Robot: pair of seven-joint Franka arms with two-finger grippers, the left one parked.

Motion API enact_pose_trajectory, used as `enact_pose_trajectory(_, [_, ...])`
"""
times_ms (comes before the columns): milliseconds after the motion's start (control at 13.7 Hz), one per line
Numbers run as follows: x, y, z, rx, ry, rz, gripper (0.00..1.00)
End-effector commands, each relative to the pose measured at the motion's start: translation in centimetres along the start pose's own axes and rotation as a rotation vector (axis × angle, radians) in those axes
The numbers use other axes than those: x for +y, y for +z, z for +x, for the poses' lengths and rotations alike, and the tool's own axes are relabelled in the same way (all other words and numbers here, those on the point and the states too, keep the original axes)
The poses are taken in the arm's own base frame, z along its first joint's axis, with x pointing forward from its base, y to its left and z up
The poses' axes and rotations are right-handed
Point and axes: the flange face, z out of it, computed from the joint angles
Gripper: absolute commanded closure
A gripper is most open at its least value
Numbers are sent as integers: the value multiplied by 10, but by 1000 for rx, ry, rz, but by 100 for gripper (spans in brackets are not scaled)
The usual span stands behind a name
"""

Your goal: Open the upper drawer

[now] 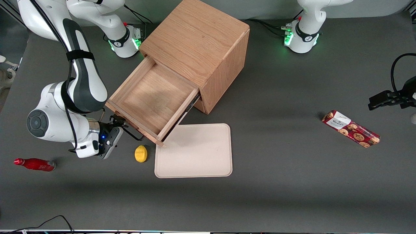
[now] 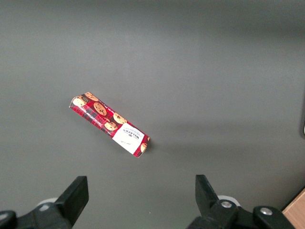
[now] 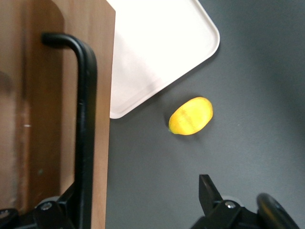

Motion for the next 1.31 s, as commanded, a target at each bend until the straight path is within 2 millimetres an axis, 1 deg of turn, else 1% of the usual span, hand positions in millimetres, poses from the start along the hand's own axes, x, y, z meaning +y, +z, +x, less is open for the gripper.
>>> enact_pose_trajectory(0, [-5, -44, 7, 1, -4, 4, 0])
enact_pose_trajectory(146, [-21, -72, 7, -41, 106, 16, 0])
enact_pose_trajectory(219, [-33, -91, 6, -64, 203, 18, 0])
enact_pose_trajectory(292, [-51, -106, 7, -88, 313, 29, 0])
enact_pose_trajectory(365, [-75, -125, 8, -121, 429, 10, 0])
enact_pose_trajectory(438, [-103, -140, 12, -156, 547, -28, 0])
enact_pose_trajectory(510, [-125, -155, 11, -183, 638, -80, 0])
enact_pose_trajectory(583, [-136, -169, 1, -182, 707, -111, 0])
enact_pose_trajectory(656, [-140, -180, -16, -170, 741, -113, 0])
enact_pose_trajectory(729, [-135, -187, -39, -162, 779, -108, 0])
enact_pose_trajectory(875, [-123, -196, -72, -155, 868, -113, 0])
enact_pose_trajectory(948, [-107, -196, -97, -154, 923, -106, 0])
enact_pose_trajectory(1021, [-97, -194, -112, -159, 953, -117, 0])
enact_pose_trajectory(1094, [-86, -194, -123, -153, 974, -154, 0])
enact_pose_trajectory(1240, [-63, -184, -147, -120, 1018, -173, 0])
